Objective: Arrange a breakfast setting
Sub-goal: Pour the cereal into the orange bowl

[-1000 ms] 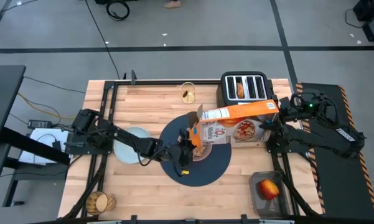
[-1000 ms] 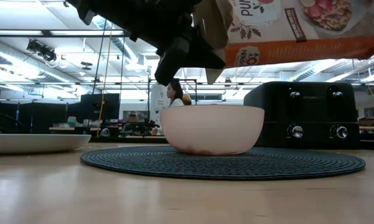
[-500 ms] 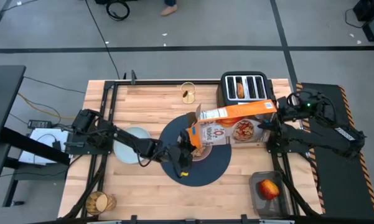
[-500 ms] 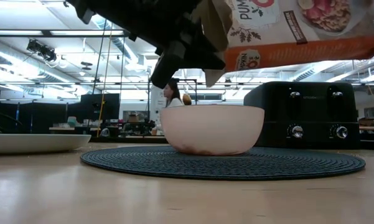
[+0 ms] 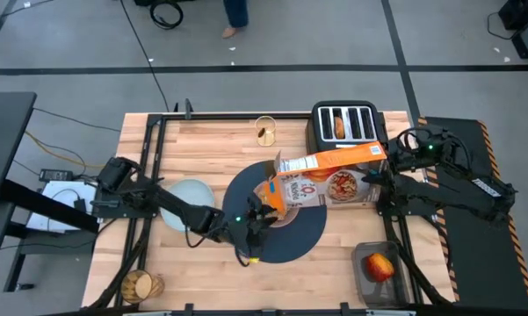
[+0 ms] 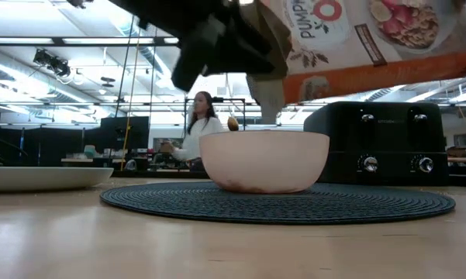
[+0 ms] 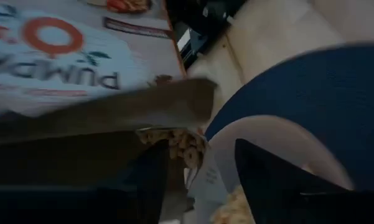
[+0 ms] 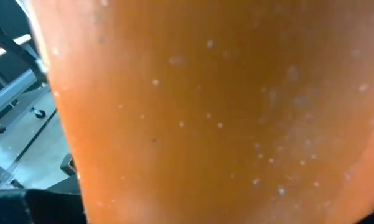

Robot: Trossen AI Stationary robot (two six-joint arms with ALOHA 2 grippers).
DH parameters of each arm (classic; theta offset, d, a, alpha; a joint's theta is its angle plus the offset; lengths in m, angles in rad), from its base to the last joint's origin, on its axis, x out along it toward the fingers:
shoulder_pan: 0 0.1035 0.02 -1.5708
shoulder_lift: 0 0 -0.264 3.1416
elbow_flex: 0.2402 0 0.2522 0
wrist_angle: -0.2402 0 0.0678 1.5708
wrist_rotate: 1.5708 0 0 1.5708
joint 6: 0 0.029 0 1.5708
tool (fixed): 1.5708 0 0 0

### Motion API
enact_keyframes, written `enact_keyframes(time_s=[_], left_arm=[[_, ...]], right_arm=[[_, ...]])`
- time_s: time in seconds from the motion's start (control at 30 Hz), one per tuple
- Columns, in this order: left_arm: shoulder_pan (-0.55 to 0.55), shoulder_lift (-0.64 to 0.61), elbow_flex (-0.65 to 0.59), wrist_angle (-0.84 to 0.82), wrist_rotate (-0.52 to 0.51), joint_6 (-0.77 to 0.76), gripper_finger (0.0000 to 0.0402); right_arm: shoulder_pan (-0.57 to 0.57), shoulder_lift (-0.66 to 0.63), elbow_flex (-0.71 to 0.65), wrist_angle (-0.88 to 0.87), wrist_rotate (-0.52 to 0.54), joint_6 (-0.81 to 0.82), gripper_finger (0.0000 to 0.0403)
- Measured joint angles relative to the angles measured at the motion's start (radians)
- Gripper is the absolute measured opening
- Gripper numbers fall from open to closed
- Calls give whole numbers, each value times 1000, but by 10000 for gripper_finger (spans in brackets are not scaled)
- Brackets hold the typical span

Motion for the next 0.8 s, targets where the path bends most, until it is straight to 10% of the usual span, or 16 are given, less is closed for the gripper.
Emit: enact_keyframes(time_s=[0.4,0.8], left_arm=[[-137,-5,0,-152,-284,-365,201],[-121,-48,-1,-270,-290,-736,201]], right_arm=[[0,21,3,-54,1,-24,310],[0,38,5,-30,-28,-52,310]])
